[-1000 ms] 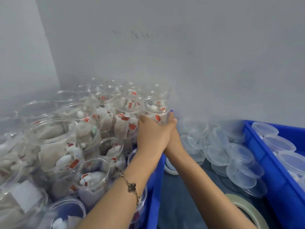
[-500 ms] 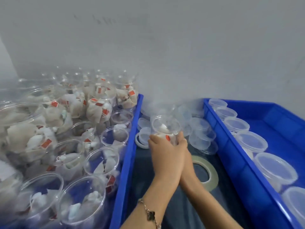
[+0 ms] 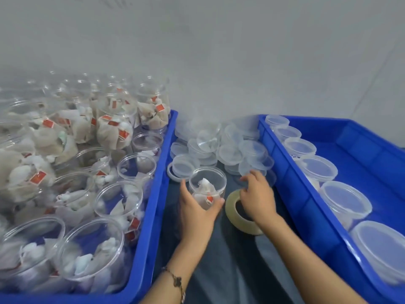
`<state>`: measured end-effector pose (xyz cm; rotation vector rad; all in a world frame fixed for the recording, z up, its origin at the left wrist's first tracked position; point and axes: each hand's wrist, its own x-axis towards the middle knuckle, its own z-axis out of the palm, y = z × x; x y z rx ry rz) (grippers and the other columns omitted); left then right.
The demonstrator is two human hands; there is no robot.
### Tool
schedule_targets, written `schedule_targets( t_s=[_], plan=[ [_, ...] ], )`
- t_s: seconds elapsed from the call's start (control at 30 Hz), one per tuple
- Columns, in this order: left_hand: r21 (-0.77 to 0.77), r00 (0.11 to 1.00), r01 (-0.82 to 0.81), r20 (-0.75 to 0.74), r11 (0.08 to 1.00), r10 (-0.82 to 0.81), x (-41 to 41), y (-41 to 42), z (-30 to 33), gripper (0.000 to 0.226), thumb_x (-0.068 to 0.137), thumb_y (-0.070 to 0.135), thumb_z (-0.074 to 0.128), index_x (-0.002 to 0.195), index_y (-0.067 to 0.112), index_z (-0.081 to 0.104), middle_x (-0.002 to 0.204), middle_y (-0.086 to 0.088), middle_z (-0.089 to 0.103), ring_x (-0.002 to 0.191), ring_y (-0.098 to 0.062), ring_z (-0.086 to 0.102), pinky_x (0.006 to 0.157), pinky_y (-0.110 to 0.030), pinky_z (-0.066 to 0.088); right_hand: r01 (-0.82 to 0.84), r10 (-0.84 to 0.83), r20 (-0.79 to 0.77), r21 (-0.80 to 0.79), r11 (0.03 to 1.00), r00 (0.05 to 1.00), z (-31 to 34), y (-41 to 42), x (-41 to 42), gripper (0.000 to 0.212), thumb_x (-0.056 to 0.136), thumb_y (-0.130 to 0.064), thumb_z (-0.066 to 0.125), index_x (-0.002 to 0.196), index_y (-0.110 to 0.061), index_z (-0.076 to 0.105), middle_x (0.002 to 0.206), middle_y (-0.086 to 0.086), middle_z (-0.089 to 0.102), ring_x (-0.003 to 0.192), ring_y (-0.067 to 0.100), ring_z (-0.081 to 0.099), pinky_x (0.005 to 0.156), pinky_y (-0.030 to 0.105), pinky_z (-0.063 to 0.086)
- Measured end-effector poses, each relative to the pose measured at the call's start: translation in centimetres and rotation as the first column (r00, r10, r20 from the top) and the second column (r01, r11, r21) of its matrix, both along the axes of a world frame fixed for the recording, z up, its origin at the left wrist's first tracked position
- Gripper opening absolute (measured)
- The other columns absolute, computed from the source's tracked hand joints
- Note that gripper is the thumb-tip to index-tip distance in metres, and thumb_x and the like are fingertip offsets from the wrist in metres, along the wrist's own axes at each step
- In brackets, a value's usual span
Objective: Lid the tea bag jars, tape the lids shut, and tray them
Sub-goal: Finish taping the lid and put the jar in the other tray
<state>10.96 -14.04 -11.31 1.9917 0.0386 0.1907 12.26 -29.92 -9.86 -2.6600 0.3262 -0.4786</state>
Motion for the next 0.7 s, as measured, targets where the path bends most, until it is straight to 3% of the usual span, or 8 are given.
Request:
schedule_targets(
  t_s=[0.07,0.2,0.33,0.43,0.53,0.57,0.67,0.7],
  plan=[
    [0.002,0.999,0.05,0.002,0.999,-0.05,0.4,0.6,-0.7,0.097,0.063,0.053,0.073,0.144,0.028,0.026,0.144,0.004,0.041,0.126,-0.018,0.045,0.096,-0.035,0.042,0.05,-0.085,-0.139,-0.237,0.97,0.987,1.2,-1.3,1.9,0.032,0.088,-0.017,0.052,0.119,-0.012,0.058,0.146,0.008,0.03,0.135,0.026,0.028,0.107,0.044,0.033],
    [0.055,0.998,0.067,0.005,0.996,-0.067,0.8,1.3,-1.5,0.096,0.063,0.056,0.076,0.142,0.034,0.025,0.139,0.009,0.043,0.122,-0.017,0.049,0.091,-0.034,0.045,-0.087,-0.062,-0.393,-0.35,0.933,0.918,-0.8,-2.6,3.4,0.034,0.094,-0.017,0.042,0.124,-0.011,0.057,0.155,0.007,0.014,0.144,0.029,-0.002,0.114,0.053,0.005],
    [0.05,0.997,0.075,0.02,0.996,-0.076,0.9,1.4,-1.8,0.095,0.063,0.057,0.075,0.14,0.034,0.026,0.136,0.011,0.044,0.12,-0.016,0.05,0.09,-0.034,0.046,-0.086,0.0,-0.23,-0.364,0.927,0.973,-0.5,-3.6,3.5,0.027,0.093,-0.011,0.044,0.113,-0.009,0.062,0.135,0.008,0.046,0.129,0.025,0.036,0.11,0.042,0.026],
    [0.065,0.997,0.06,0.042,0.996,-0.063,1.0,1.4,-2.1,0.094,0.061,0.057,0.076,0.139,0.032,0.029,0.132,0.01,0.046,0.119,-0.016,0.05,0.089,-0.034,0.046,-0.012,0.032,0.129,-0.151,0.988,0.991,1.5,-2.6,2.8,0.016,0.089,-0.01,0.056,0.099,-0.008,0.068,0.113,0.005,0.058,0.093,0.018,0.055,0.073,0.017,0.033],
    [0.048,0.997,0.055,0.053,0.997,-0.057,1.2,1.3,-2.5,0.095,0.059,0.056,0.077,0.137,0.029,0.032,0.129,0.008,0.046,0.118,-0.016,0.049,0.091,-0.033,0.045,-0.002,-0.106,0.411,0.255,0.967,0.905,5.4,-0.8,2.3,0.02,0.085,-0.005,0.058,0.094,-0.022,0.063,0.104,-0.001,0.061,0.074,0.002,0.058,0.064,0.014,0.039],
    [0.045,0.997,0.054,0.056,0.997,-0.057,1.2,1.2,-2.6,0.094,0.059,0.056,0.077,0.137,0.028,0.033,0.128,0.007,0.046,0.118,-0.017,0.049,0.09,-0.032,0.044,-0.088,-0.141,0.46,0.441,0.893,0.877,6.6,-0.1,2.2,0.027,0.083,-0.004,0.058,0.093,-0.029,0.059,0.1,-0.004,0.062,0.072,0.002,0.063,0.063,0.017,0.047],
    [0.051,0.997,0.053,0.061,0.997,-0.056,1.3,1.2,-2.7,0.095,0.059,0.057,0.077,0.137,0.025,0.034,0.127,0.005,0.047,0.116,-0.018,0.049,0.089,-0.032,0.044,-0.301,-0.089,0.368,0.858,0.417,0.925,8.9,2.1,2.2,0.035,0.083,0.004,0.055,0.095,-0.029,0.061,0.098,0.007,0.064,0.071,0.016,0.069,0.066,0.024,0.057],
    [0.051,0.996,0.053,0.063,0.997,-0.056,1.3,1.2,-2.7,0.095,0.058,0.058,0.077,0.137,0.024,0.034,0.126,0.005,0.047,0.115,-0.018,0.05,0.088,-0.033,0.044,-0.257,0.017,0.284,0.841,0.475,0.959,8.7,2.8,2.2,0.033,0.084,0.004,0.054,0.098,-0.025,0.063,0.101,0.01,0.065,0.076,0.017,0.068,0.071,0.026,0.057]
  ],
)
